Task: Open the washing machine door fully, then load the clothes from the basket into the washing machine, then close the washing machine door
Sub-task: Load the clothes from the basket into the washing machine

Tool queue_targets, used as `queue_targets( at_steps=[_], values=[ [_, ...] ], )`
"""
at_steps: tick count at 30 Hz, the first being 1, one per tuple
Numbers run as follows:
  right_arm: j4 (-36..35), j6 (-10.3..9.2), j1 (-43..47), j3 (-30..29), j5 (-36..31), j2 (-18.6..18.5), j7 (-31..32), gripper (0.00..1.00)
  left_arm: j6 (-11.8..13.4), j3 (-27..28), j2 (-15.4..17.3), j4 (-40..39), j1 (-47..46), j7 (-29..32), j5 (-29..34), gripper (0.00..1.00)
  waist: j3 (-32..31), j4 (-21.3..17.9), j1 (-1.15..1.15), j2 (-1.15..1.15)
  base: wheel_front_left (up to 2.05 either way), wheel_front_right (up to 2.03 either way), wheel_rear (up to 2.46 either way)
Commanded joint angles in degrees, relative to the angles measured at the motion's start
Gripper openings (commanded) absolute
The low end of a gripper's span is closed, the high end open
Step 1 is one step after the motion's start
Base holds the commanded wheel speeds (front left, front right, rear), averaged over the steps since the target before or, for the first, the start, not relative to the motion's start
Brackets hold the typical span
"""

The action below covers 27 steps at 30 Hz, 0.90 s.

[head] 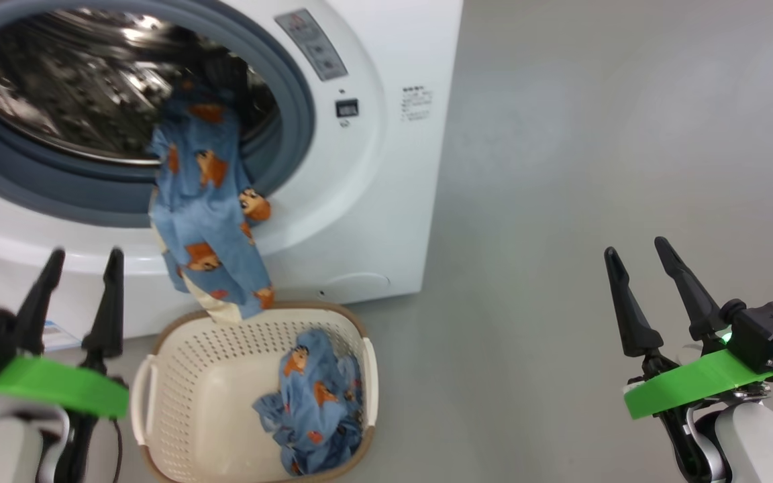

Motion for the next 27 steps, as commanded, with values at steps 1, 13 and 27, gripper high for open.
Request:
queue_targets(
  at_steps=[1,13,27],
  values=[
    [-1.08,0.25,0.7,0.75,0.42,-1.14,-0.46,1.0,0.42,3.75,1.63,-2.77,2.15,-0.35,1.08,1.0,-4.58,3.38,0.01,0.0,0.0,0.0,0.0],
    [-0.77,0.25,2.67,1.46,1.95,-2.71,-0.46,1.0,1.6,12.47,-2.23,-12.23,17.54,-0.36,2.46,1.0,-8.11,3.35,0.01,0.0,0.0,0.0,0.0],
    [-0.69,0.25,3.71,1.64,2.27,-3.17,-0.46,1.0,1.21,14.17,-4.95,-14.89,20.86,-0.36,3.95,1.0,-9.2,3.94,0.01,0.0,0.0,0.0,0.0]
  ],
)
